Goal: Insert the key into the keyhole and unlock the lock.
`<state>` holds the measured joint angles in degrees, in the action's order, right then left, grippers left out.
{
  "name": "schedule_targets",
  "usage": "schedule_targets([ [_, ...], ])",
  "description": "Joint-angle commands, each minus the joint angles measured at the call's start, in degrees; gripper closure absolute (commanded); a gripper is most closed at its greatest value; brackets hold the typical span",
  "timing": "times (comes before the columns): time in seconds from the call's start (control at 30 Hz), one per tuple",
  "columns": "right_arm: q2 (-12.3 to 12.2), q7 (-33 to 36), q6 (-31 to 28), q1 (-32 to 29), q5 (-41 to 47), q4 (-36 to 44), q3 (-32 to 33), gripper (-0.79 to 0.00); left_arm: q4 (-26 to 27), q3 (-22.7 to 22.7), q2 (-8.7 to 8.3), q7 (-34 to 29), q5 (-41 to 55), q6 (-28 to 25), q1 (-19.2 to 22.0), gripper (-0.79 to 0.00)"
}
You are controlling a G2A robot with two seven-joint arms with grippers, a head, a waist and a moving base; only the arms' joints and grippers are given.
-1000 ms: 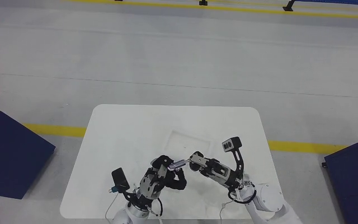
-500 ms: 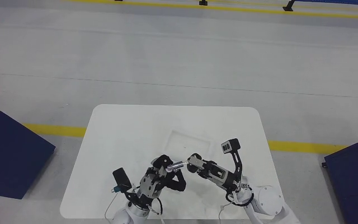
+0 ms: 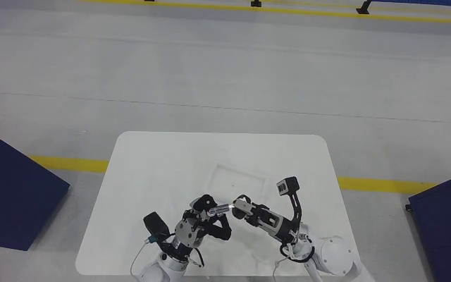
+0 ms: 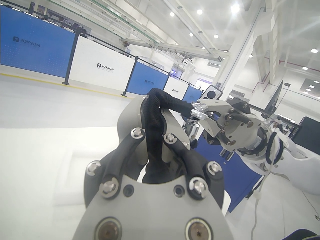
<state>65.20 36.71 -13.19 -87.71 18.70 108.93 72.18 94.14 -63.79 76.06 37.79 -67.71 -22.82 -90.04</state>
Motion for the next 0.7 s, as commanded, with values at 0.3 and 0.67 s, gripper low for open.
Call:
schedule_targets([
  [0.3, 0.2, -1.8, 0.4, -0.3, -0.9, 0.4, -1.3, 0.0, 0.2, 0.0, 0.0, 0.3, 0.5, 0.9, -0.4, 0.0],
  [0.67, 0.1, -1.2, 0.0, -0.6, 0.2, 0.2, -0.6, -0.622, 0.6, 0.3, 0.15, -0.5, 6.6, -2.1, -0.5, 0.0],
])
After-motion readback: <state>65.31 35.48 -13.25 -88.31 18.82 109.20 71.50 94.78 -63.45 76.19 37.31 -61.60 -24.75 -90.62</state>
